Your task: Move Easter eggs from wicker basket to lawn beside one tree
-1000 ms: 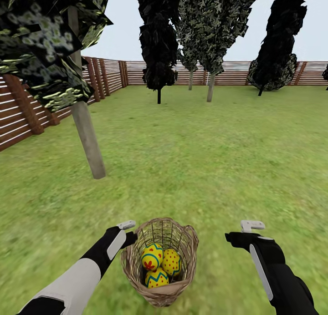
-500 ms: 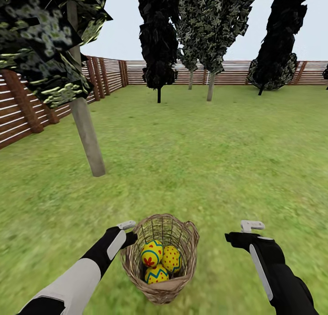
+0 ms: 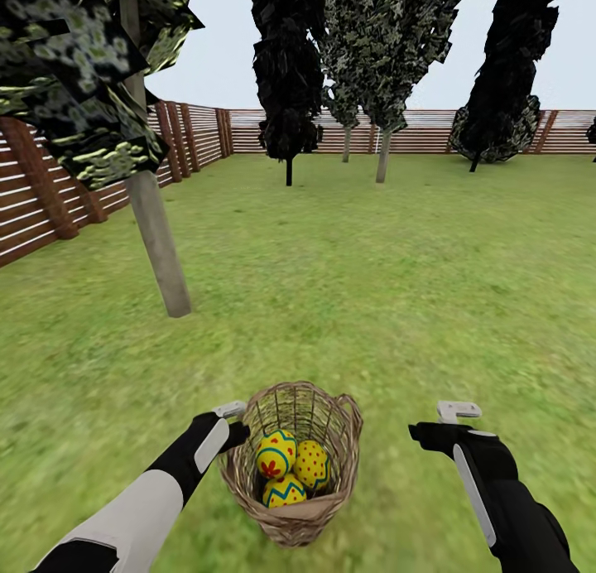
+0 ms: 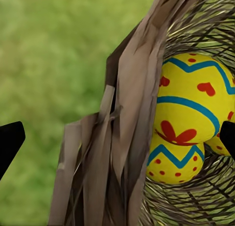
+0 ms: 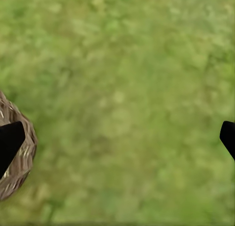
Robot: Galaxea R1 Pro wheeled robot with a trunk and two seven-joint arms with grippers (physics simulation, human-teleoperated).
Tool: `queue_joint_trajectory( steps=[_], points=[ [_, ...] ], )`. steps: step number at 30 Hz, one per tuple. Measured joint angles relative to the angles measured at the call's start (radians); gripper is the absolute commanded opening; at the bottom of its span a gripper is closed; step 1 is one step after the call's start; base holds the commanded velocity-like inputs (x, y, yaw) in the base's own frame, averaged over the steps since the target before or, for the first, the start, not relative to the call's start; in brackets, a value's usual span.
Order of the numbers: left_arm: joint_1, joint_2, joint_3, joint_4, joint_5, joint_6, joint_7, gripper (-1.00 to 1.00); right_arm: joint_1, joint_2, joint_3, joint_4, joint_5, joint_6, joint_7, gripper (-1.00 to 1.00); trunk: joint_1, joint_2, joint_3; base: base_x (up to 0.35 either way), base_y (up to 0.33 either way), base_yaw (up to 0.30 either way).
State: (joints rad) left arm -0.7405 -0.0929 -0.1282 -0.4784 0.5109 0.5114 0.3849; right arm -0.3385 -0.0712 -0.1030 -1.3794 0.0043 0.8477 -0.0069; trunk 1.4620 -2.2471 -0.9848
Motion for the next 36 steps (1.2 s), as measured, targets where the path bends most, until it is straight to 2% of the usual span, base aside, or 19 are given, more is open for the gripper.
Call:
queue_joint_trajectory(
  steps=[3, 9, 10, 14, 16, 17, 28, 36],
  points=[
    [0.000, 0.000, 0.000, 0.000, 0.000, 0.000, 0.000, 1.00, 0.000, -0.001, 0.000, 0.001, 0.000, 0.000, 0.000, 1.00, 0.012, -0.021, -0.009, 0.000, 0.000, 0.000],
    [0.000, 0.000, 0.000, 0.000, -0.001, 0.000, -0.001, 1.00, 0.000, -0.001, 0.000, 0.001, 0.000, 0.000, 0.000, 1.00, 0.012, -0.021, -0.009, 0.000, 0.000, 0.000],
    [0.000, 0.000, 0.000, 0.000, -0.001, 0.000, -0.001, -1.00, 0.000, -0.001, 0.000, 0.001, 0.000, 0.000, 0.000, 1.00, 0.012, -0.021, -0.009, 0.000, 0.000, 0.000],
    [0.000, 0.000, -0.002, 0.000, -0.007, 0.001, 0.000, -1.00, 0.000, -0.001, 0.000, 0.001, 0.000, 0.000, 0.000, 1.00, 0.012, -0.021, -0.009, 0.000, 0.000, 0.000],
    [0.000, 0.000, -0.002, -0.002, 0.019, -0.007, -0.003, -1.00, 0.000, -0.001, 0.000, 0.001, 0.000, -0.001, 0.000, 1.00, 0.012, -0.021, -0.009, 0.000, 0.000, 0.000],
    [0.000, 0.000, -0.002, -0.003, 0.004, -0.002, -0.002, -1.00, 0.000, -0.001, 0.000, 0.001, 0.000, 0.000, 0.000, 1.00, 0.012, -0.021, -0.009, 0.000, 0.000, 0.000],
    [0.000, 0.000, 0.000, -0.010, 0.006, -0.001, -0.001, -1.00, 0.000, 0.000, -0.001, 0.001, 0.000, 0.000, 0.000, 1.00, 0.012, -0.021, -0.009, 0.000, 0.000, 0.000],
    [0.000, 0.000, 0.000, -0.011, 0.004, 0.001, 0.000, -1.00, 0.000, 0.001, -0.001, 0.003, -0.002, -0.001, 0.001, 1.00, -0.019, 0.034, 0.016, 0.000, 0.000, 0.000]
  ],
)
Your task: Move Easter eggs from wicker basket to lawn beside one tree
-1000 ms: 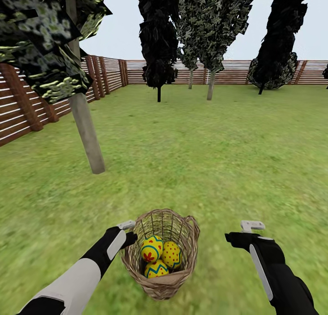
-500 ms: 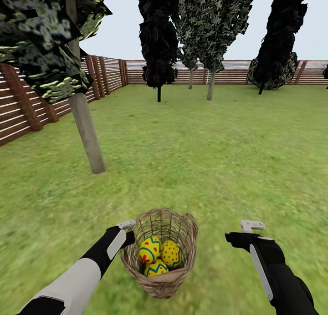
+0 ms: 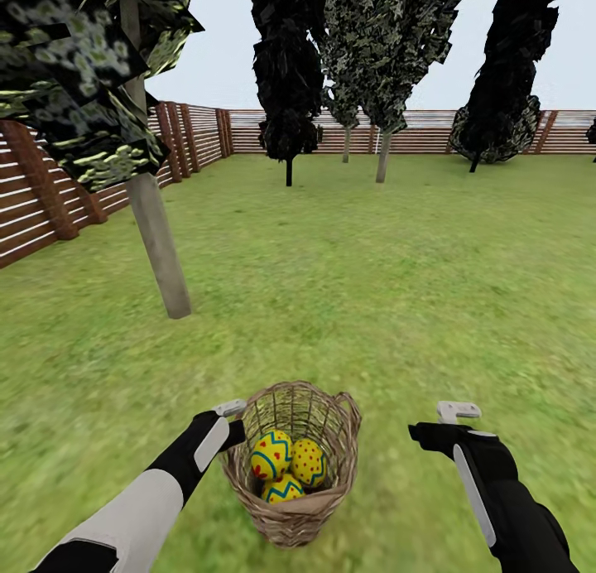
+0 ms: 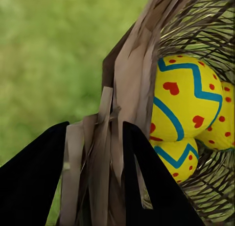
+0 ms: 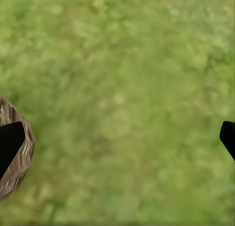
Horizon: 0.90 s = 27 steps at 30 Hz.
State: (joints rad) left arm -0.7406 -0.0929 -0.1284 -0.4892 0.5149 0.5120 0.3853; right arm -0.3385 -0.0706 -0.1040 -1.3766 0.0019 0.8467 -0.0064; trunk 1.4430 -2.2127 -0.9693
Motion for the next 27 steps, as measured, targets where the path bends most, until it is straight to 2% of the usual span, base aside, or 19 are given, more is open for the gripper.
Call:
queue_joint_trajectory(
  steps=[12, 14, 16, 17, 20, 22, 25, 27],
  points=[
    [0.000, 0.000, -0.001, 0.000, -0.007, 0.004, -0.001, -1.00, 0.000, 0.001, 0.000, 0.012, -0.002, -0.002, 0.001, 1.00, -0.046, 0.084, 0.038, 0.000, 0.000, 0.000],
    [0.000, 0.000, 0.000, 0.000, -0.007, 0.004, -0.001, -1.00, 0.000, 0.002, 0.000, 0.064, -0.002, -0.008, -0.001, 1.00, -0.054, 0.098, 0.044, 0.000, 0.000, 0.000],
    [0.000, 0.000, 0.000, -0.001, -0.007, 0.004, -0.001, -1.00, 0.000, -0.001, 0.001, 0.164, 0.001, -0.020, -0.002, 1.00, -0.061, 0.112, 0.050, 0.000, 0.000, 0.000],
    [0.000, 0.000, 0.000, -0.001, -0.007, 0.005, -0.001, -1.00, 0.000, 0.000, 0.003, 0.224, 0.005, -0.060, -0.002, 1.00, -0.065, 0.119, 0.053, 0.000, 0.000, 0.000],
    [0.000, 0.000, 0.000, -0.001, -0.007, 0.006, -0.001, -1.00, 0.000, 0.000, 0.008, 0.453, 0.011, -0.243, -0.007, 1.00, -0.077, 0.140, 0.062, 0.000, 0.000, 0.000],
    [0.000, 0.000, -0.001, -0.001, -0.007, 0.007, -0.001, -1.00, 0.000, 0.000, 0.010, 0.674, 0.014, -0.423, -0.008, 1.00, -0.084, 0.154, 0.069, 0.000, 0.000, 0.000],
    [0.000, 0.000, 0.000, -0.002, -0.007, 0.010, -0.001, -1.00, 0.000, 0.003, 0.024, 0.993, 0.014, -0.745, -0.009, 1.00, -0.096, 0.175, 0.078, 0.000, 0.000, 0.000],
    [0.000, 0.000, 0.001, -0.003, -0.007, 0.010, -0.001, -1.00, 0.000, 0.005, 0.036, 1.114, 0.013, -0.861, -0.009, 1.00, -0.103, 0.189, 0.084, 0.000, 0.000, 0.000]
  ],
)
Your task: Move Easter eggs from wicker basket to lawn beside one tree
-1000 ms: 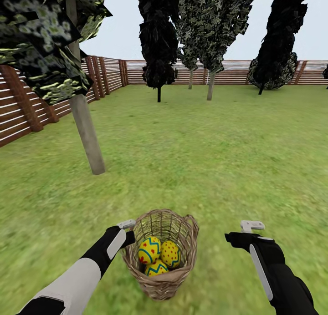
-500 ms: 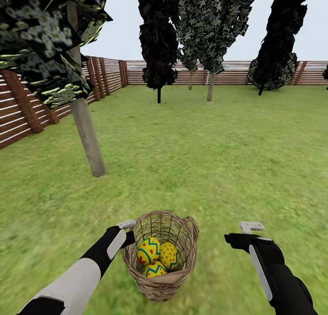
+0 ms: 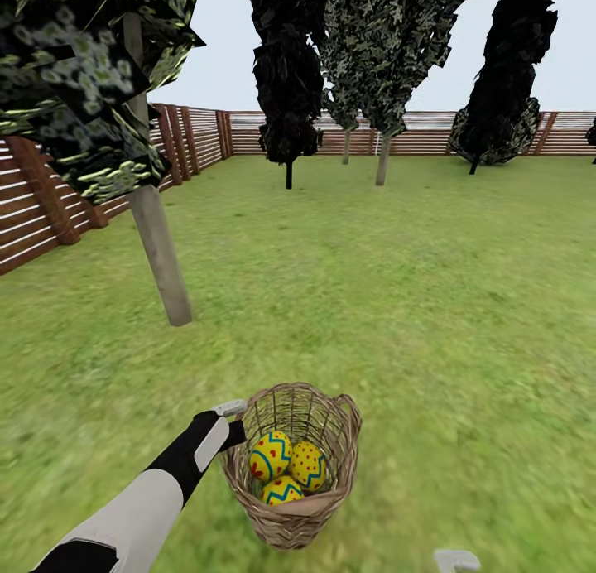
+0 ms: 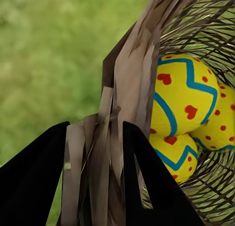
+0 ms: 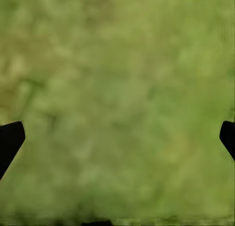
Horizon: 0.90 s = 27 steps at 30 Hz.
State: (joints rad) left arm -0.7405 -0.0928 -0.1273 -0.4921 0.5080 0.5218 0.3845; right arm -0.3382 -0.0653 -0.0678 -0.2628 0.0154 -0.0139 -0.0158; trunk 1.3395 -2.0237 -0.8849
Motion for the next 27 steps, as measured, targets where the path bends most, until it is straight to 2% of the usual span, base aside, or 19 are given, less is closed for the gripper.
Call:
queue_joint_trajectory(
  steps=[3, 6, 8, 27],
  points=[
    [0.000, 0.000, 0.000, 0.000, 0.000, 0.001, 0.000, -1.00, 0.000, 0.000, 0.001, 0.114, -0.003, -0.057, 0.006, 1.00, -0.012, 0.021, 0.009, 0.000, 0.000, 0.002],
    [0.000, 0.000, 0.001, -0.001, 0.006, 0.000, 0.000, -1.00, 0.000, 0.001, 0.001, 0.127, -0.003, -0.101, 0.008, 1.00, -0.023, 0.042, 0.019, 0.000, 0.000, 0.216],
    [0.000, 0.000, -0.001, 0.000, -0.003, 0.004, 0.000, -1.00, 0.001, 0.002, 0.001, 0.132, -0.003, -0.132, 0.008, 1.00, -0.031, 0.056, 0.025, 0.000, 0.000, 0.283],
    [0.000, 0.000, 0.000, 0.000, 0.000, 0.002, 0.000, -1.00, 0.001, 0.002, 0.001, 0.147, -0.001, -0.137, 0.008, 1.00, -0.104, 0.189, 0.085, 0.000, 0.000, 0.287]
  ],
)
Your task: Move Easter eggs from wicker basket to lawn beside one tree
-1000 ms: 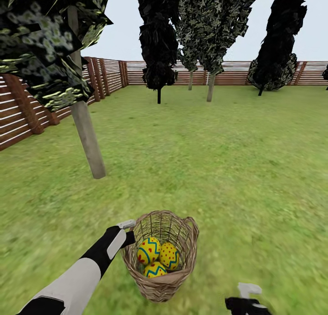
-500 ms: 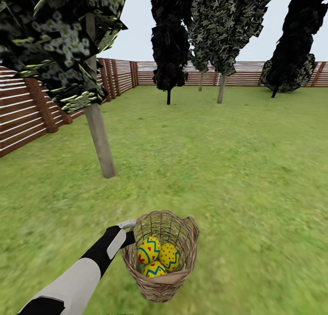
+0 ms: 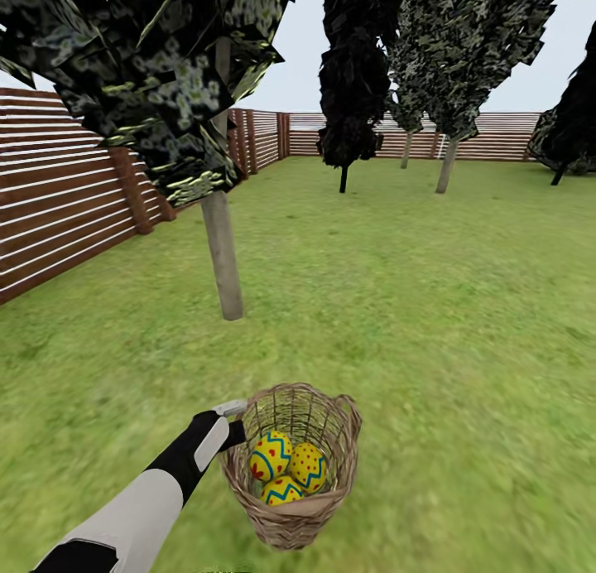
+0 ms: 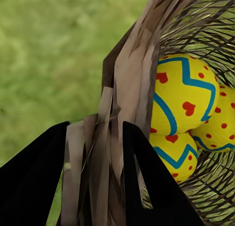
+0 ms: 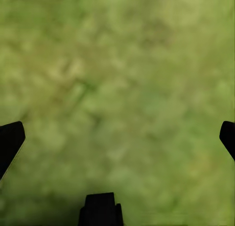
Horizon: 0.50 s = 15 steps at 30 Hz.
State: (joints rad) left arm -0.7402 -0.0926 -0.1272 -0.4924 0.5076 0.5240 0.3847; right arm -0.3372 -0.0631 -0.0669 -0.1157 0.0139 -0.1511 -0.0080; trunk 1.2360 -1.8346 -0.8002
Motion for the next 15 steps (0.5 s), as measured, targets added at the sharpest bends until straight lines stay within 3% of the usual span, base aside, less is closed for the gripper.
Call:
queue_joint_trajectory(
  steps=[15],
  points=[
    [0.000, 0.000, 0.000, 0.000, -0.001, 0.000, 0.001, -1.00, 0.000, 0.000, 0.000, 0.000, 0.000, 0.000, 0.000, 1.00, -0.058, 0.105, 0.047, 0.000, 0.000, 0.277]
  ],
)
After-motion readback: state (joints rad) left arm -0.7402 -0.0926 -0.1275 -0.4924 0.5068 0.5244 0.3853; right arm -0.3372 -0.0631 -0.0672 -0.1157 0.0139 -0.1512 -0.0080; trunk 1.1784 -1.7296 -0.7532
